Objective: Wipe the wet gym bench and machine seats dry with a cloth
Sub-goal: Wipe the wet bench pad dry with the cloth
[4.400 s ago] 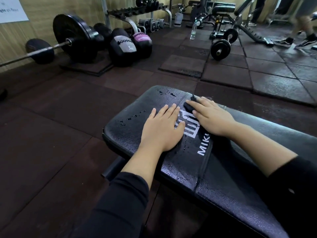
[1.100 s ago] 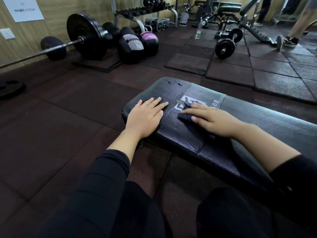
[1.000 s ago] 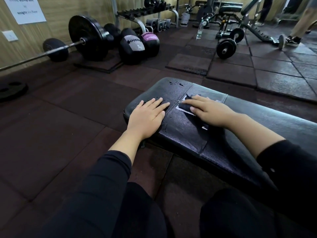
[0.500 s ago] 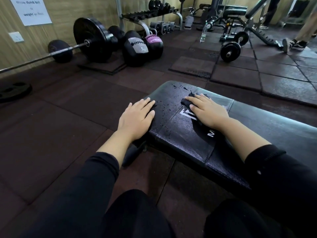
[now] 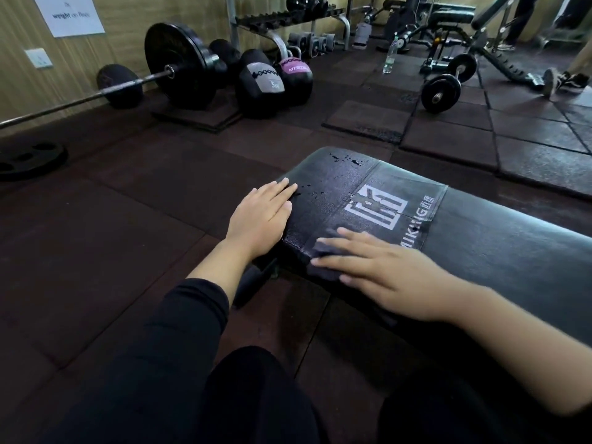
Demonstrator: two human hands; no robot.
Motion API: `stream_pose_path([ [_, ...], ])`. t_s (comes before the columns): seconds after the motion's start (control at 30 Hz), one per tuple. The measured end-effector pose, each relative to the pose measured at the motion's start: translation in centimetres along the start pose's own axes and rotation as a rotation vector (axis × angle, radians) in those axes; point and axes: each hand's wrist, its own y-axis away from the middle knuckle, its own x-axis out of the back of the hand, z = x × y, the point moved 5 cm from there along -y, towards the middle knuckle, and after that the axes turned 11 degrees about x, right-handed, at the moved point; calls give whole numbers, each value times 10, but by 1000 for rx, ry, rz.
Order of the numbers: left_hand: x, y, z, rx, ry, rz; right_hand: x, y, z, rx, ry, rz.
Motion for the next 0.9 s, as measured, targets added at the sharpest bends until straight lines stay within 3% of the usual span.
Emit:
stream_pose_path([
  [0.1,-1,0,1,12,24,-3,13,8,42,-183,-123,31],
  [0.23,-2,0,0,1,35,15,12,-21,63,-357,-63,38],
  [0.47,0,1,0,-24,38,-5,-4,-31,-2,-28,41,41],
  [0.57,0,1,0,-5,15,-23,2,-5,5,11,-77,-8],
  [0.67,0,2,3,5,-38,-42,12,2,37,-93,-168,0],
  [0.9,-3,-12,16,30,-185,-189,16,-28,120,-543,-113,98],
])
